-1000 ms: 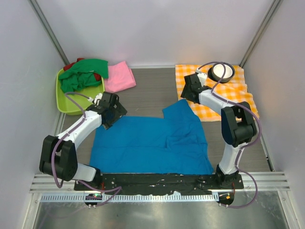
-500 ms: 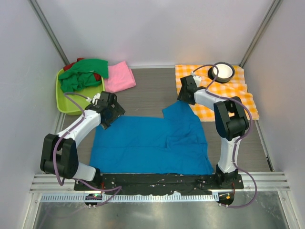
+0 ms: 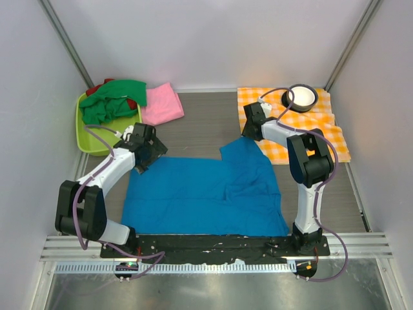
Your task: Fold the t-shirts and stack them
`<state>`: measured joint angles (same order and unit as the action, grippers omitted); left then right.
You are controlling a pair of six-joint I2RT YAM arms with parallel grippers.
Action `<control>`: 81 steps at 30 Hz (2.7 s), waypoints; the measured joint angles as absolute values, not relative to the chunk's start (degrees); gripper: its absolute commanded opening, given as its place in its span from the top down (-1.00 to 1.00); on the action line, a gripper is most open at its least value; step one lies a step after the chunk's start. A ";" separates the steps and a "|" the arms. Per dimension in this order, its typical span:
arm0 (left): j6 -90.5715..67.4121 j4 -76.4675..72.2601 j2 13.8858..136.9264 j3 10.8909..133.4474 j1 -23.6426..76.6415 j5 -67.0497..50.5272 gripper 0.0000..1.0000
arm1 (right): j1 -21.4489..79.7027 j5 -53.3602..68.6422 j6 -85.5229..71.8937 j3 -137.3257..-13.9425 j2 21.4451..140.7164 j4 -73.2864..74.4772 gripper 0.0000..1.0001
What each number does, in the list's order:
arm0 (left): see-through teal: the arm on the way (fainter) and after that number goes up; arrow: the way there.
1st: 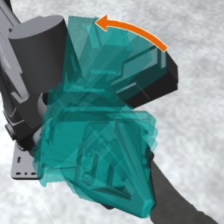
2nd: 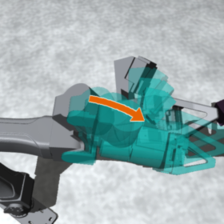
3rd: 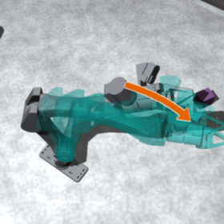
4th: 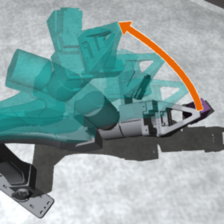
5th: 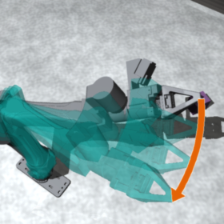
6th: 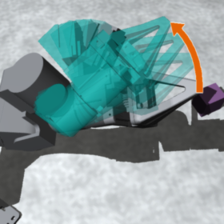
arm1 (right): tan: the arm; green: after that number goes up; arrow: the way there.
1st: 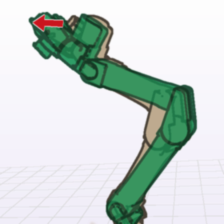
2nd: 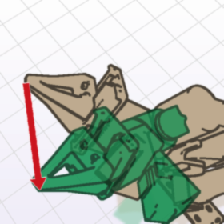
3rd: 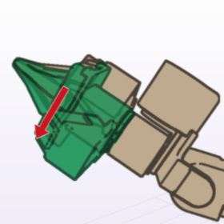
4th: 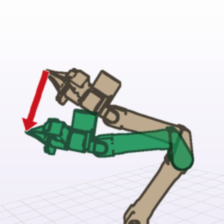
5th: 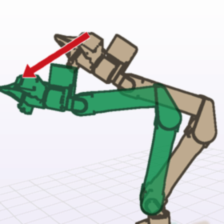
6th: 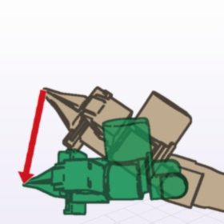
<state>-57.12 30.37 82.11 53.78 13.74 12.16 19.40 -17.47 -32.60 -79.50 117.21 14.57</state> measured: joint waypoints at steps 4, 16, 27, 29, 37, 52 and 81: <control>-56.75 30.24 82.81 53.78 13.65 12.10 -1.00 | 19.38 -17.41 -32.62 -79.50 117.36 14.57 0.98; -55.48 31.77 84.99 54.98 10.04 13.96 -1.00 | 19.40 -17.43 -32.93 -79.15 117.38 14.02 0.99; -53.71 34.83 92.33 62.59 6.61 17.37 -0.79 | 19.38 -17.06 -32.91 -78.50 117.03 13.17 0.98; -53.52 35.00 93.86 62.76 6.61 17.85 -0.75 | 19.38 -16.97 -32.88 -78.30 116.99 12.86 0.99; -52.31 34.15 95.72 62.15 6.61 22.39 -0.61 | 19.38 -15.97 -32.86 -77.84 116.86 11.88 0.99; -52.01 29.71 98.45 61.04 6.39 27.70 -0.44 | 19.35 -14.20 -32.86 -77.65 116.86 11.11 0.98; -53.95 26.59 99.46 58.78 6.39 29.02 1.00 | 19.29 -14.33 -32.80 -75.59 114.41 11.00 0.99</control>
<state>-53.95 26.59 99.46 58.78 6.39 29.02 19.29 -14.33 -32.80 -75.59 114.41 11.00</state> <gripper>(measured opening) 0.022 0.040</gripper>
